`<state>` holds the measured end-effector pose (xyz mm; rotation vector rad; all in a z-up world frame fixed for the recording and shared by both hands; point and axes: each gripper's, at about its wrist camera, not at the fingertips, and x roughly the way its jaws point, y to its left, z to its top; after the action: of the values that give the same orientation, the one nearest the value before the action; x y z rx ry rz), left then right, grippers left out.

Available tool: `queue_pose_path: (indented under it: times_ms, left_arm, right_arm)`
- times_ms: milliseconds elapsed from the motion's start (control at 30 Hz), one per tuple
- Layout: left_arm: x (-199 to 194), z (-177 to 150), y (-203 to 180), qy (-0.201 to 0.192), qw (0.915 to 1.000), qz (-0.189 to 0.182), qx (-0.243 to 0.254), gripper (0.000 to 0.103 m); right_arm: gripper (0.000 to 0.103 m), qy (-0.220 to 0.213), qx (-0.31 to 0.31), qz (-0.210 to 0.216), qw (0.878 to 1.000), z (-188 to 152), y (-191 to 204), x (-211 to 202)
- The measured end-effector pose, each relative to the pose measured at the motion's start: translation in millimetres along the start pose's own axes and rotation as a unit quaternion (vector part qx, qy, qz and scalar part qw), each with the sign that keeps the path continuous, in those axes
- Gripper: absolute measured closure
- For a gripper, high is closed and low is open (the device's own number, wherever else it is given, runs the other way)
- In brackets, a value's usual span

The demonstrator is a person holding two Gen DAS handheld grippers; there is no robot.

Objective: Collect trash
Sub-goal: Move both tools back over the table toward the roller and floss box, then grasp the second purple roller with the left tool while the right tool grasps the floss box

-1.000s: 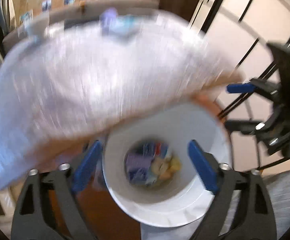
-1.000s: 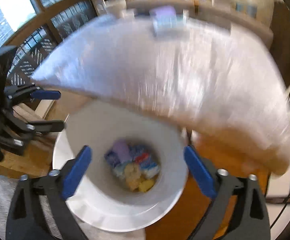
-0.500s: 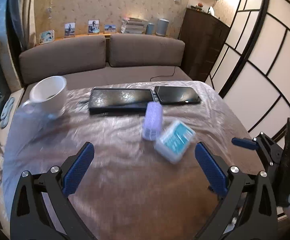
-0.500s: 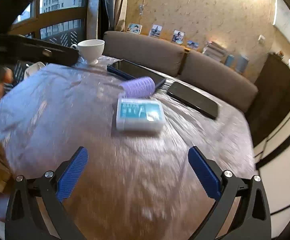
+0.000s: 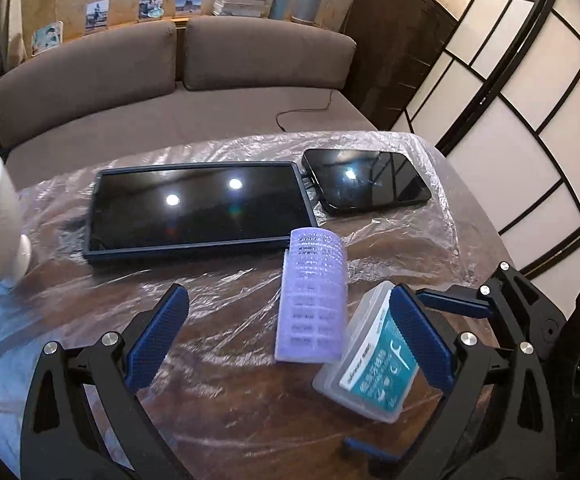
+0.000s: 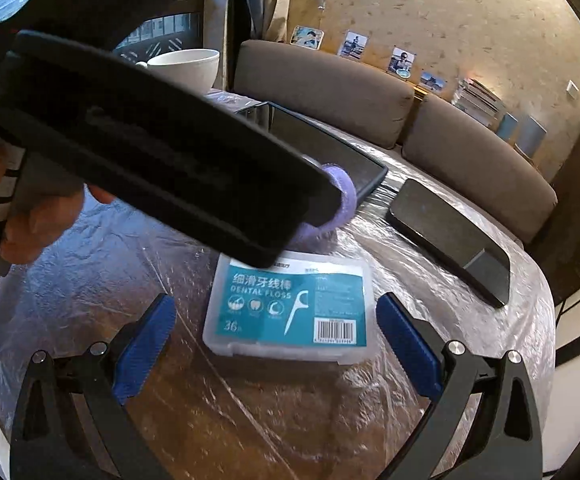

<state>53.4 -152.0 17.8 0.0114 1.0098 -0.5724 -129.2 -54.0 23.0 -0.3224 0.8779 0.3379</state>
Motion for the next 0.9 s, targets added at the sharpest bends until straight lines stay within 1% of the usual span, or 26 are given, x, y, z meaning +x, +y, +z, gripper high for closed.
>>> queue_pose_path:
  times_ms: [100, 167, 200, 233, 300, 400, 467, 500, 567, 600, 667, 700, 767, 800, 900]
  left_arm:
    - [9.4, 2.8, -0.6, 0.007, 0.9999, 0.006, 0.014, 0.006]
    - [13.6, 3.6, -1.1, 0.011, 0.9997, 0.010, 0.020, 0.011]
    - [15.4, 3.7, -2.2, 0.012, 0.9996, 0.013, 0.024, 0.013]
    - [16.3, 3.9, -1.9, 0.013, 0.9995, 0.015, 0.026, 0.015]
    - [19.1, 4.9, -1.9, 0.013, 0.9991, 0.025, 0.031, 0.015]
    - [21.5, 5.9, -0.1, 0.015, 0.9990, 0.024, 0.034, 0.015]
    - [21.8, 4.6, -1.1, 0.016, 0.9985, 0.027, 0.044, 0.024]
    - [22.6, 4.5, -2.1, 0.018, 0.9982, 0.030, 0.049, 0.026]
    - [24.5, 3.8, -3.9, 0.020, 0.9977, 0.031, 0.056, 0.034]
    - [24.8, 3.1, -4.9, 0.020, 0.9976, 0.030, 0.060, 0.036]
    - [24.4, 2.3, -5.8, 0.019, 0.9972, 0.031, 0.065, 0.043]
    - [24.0, 2.0, -6.3, 0.019, 0.9970, 0.031, 0.068, 0.045]
    - [23.1, 1.4, -7.3, 0.020, 0.9969, 0.027, 0.071, 0.061]
    - [22.7, 1.5, -7.5, 0.021, 0.9968, 0.027, 0.073, 0.063]
    - [19.9, -0.5, -7.1, 0.016, 0.9967, 0.031, 0.074, 0.064]
  right_arm:
    - [0.004, -0.003, 0.005, 0.000, 1.000, 2.5, -2.8, 3.2]
    - [0.004, -0.002, 0.009, 0.007, 1.000, 5.1, -4.7, 5.9]
    - [0.004, -0.004, 0.009, 0.006, 1.000, 5.4, -5.8, 6.6]
    - [0.004, -0.003, 0.009, -0.005, 1.000, 6.7, -6.1, 8.0]
    - [0.004, 0.003, 0.011, -0.012, 1.000, 10.2, -9.2, 13.5]
    - [0.004, 0.010, 0.026, -0.006, 1.000, 11.0, -14.2, 18.7]
    - [0.004, 0.009, 0.028, 0.001, 1.000, 11.2, -14.9, 20.3]
    - [0.004, 0.006, 0.027, 0.002, 1.000, 11.0, -14.3, 20.4]
    - [0.006, 0.004, 0.022, -0.002, 1.000, 9.8, -11.9, 19.0]
    - [0.010, 0.003, 0.019, -0.005, 1.000, 9.5, -10.2, 18.4]
    - [0.016, 0.001, 0.018, -0.011, 1.000, 7.0, -8.1, 15.6]
    - [0.021, 0.000, 0.018, -0.013, 1.000, 6.9, -8.5, 15.1]
    - [0.021, 0.000, 0.021, -0.011, 1.000, 4.8, -8.5, 13.3]
    - [0.022, -0.001, 0.022, -0.012, 1.000, 5.1, -10.0, 13.3]
    - [0.022, -0.007, 0.026, -0.020, 0.999, 3.9, -11.0, 10.2]
